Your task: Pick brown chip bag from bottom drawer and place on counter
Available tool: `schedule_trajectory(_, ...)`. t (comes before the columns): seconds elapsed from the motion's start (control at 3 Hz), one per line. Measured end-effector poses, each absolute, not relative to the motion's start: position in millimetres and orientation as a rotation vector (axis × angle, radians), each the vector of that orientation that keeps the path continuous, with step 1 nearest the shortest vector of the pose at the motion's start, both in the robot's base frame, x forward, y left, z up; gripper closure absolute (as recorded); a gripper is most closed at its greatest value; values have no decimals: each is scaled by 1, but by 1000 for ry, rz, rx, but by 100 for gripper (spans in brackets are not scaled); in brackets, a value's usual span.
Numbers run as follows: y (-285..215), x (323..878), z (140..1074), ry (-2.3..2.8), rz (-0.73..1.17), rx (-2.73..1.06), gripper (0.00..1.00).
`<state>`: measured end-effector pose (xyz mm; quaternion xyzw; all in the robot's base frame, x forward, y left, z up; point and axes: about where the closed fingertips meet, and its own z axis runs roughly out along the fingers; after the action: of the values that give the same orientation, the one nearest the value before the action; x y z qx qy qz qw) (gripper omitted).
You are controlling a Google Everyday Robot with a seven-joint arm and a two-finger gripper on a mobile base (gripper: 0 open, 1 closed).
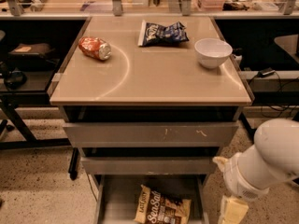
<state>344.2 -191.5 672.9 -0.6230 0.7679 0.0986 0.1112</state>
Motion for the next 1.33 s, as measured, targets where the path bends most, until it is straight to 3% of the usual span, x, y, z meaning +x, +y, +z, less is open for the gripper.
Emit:
schedule_trajectory(0.67,-193,341,668,2266,288,-1827,0)
schedule_trajectory(1.33,-192,339,535,2262,390,-1808,0)
